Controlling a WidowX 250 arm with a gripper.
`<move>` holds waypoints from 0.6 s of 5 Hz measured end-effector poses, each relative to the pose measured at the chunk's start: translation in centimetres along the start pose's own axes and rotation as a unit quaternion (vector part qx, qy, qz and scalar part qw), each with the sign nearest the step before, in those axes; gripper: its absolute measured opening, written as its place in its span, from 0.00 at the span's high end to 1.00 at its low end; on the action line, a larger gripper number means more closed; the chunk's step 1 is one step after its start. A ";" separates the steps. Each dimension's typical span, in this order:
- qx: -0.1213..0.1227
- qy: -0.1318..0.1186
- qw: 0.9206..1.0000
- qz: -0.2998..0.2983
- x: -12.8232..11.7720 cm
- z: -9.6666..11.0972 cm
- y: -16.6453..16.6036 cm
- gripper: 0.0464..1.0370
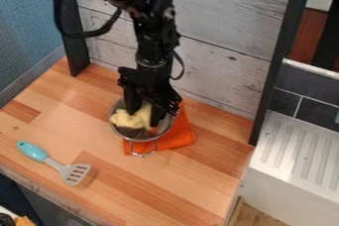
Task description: Pick up the yellow duck and place it in the silver bowl
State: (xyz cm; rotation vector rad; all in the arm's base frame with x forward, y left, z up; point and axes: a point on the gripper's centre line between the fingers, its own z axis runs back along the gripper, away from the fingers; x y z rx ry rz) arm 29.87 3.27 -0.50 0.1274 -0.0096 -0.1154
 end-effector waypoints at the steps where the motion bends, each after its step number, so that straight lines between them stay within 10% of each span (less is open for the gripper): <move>1: 0.000 0.001 1.000 -0.001 0.0 0.0 0.0 0.03; 3: -0.011 0.003 1.000 0.017 -0.4 0.5 1.3 0.04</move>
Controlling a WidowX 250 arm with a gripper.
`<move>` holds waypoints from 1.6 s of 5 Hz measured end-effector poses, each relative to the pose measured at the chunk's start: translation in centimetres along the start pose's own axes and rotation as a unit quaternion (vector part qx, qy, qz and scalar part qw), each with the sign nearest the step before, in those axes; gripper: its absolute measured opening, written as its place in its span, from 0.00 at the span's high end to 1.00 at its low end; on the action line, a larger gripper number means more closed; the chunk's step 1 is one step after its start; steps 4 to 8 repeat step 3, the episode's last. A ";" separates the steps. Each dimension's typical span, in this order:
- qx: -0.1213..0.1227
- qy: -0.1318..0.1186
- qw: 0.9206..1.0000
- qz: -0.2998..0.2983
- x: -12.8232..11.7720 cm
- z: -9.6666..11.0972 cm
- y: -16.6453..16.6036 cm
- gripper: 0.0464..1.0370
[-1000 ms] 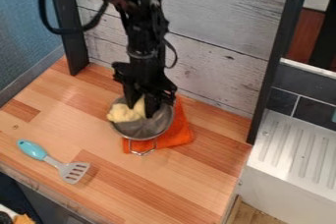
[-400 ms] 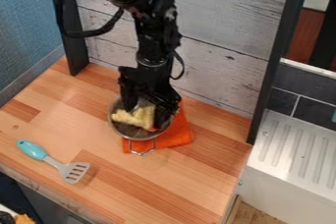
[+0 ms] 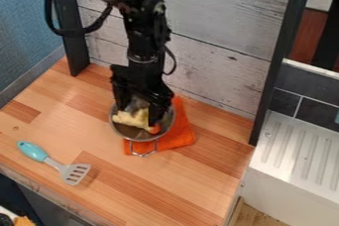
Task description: Pick up the yellow duck and place it in the silver bowl
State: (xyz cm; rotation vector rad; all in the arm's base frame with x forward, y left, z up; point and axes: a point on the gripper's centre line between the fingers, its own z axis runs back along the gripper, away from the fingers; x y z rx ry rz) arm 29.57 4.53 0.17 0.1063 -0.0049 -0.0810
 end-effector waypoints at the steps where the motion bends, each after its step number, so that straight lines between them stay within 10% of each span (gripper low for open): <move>1: 0.004 -0.007 1.000 -0.002 -0.1 1.8 0.1 0.04; 3: 0.008 -0.055 0.998 -0.001 -0.9 6.3 1.1 0.04; 8: 0.008 -0.055 0.998 -0.001 -0.9 6.3 1.1 0.04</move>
